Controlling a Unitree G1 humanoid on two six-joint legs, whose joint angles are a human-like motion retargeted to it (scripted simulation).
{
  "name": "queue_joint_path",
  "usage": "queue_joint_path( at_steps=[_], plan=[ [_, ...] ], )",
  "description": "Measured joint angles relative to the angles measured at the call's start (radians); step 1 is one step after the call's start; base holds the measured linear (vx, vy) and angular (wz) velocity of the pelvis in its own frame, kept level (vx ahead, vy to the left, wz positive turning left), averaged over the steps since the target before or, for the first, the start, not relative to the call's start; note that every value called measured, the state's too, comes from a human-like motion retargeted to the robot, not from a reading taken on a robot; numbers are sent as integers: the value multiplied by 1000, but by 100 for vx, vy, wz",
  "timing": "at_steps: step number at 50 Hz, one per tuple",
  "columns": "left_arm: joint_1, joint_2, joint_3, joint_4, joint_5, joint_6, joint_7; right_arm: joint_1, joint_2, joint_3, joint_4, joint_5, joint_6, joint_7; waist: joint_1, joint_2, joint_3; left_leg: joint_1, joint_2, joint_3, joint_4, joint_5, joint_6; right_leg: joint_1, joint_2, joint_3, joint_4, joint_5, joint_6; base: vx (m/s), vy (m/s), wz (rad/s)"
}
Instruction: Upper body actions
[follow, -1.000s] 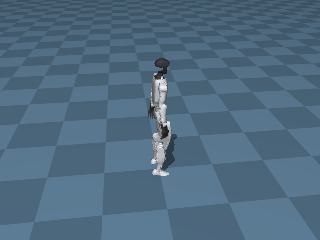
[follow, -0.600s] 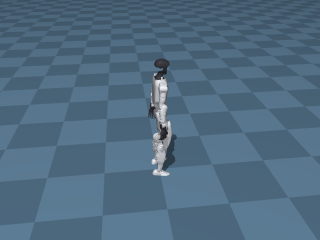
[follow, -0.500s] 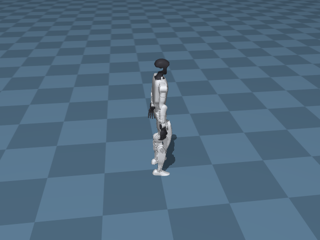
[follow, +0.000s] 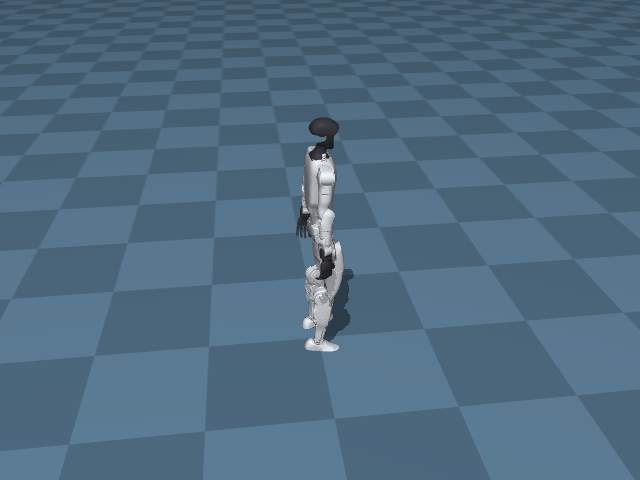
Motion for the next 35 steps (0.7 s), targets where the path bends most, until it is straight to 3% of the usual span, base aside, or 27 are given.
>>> queue_joint_path(
  at_steps=[35],
  plan=[
    [14,-13,10,3,-4,-3,9,1,8,8,10,-7,-2,-11,-6,9,-14,-3,-2,-2,-3,-2,0,-6,-1,-1,0,-1,2,0,0,0]
  ],
)
